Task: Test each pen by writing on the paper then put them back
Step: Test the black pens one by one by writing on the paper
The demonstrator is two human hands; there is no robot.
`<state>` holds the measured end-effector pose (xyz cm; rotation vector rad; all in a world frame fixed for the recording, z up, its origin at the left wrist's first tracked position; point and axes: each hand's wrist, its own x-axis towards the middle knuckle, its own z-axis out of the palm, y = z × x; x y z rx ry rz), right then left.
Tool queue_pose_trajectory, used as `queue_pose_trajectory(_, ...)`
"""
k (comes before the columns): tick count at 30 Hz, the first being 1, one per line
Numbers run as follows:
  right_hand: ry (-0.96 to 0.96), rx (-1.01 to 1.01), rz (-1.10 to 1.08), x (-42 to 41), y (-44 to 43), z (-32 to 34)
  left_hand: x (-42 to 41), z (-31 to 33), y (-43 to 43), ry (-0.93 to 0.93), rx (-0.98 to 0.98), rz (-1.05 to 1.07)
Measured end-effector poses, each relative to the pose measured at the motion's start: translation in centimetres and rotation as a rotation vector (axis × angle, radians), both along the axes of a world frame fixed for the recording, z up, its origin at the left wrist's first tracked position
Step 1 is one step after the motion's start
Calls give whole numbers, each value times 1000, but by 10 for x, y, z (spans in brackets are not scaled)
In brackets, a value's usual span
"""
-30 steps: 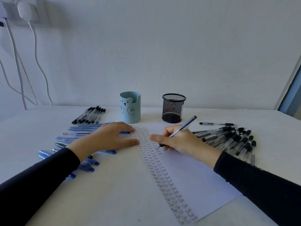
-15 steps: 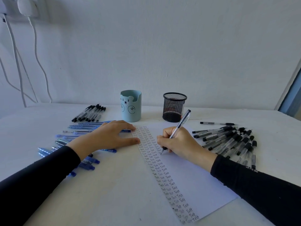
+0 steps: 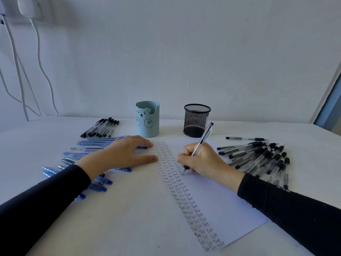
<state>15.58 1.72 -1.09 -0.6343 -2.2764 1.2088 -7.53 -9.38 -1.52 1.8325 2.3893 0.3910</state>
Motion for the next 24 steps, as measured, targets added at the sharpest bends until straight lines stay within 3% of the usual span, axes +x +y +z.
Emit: queue_pose_trajectory(24,27,16,-33,0,4,-3,1,1,-1,1,-5,-2)
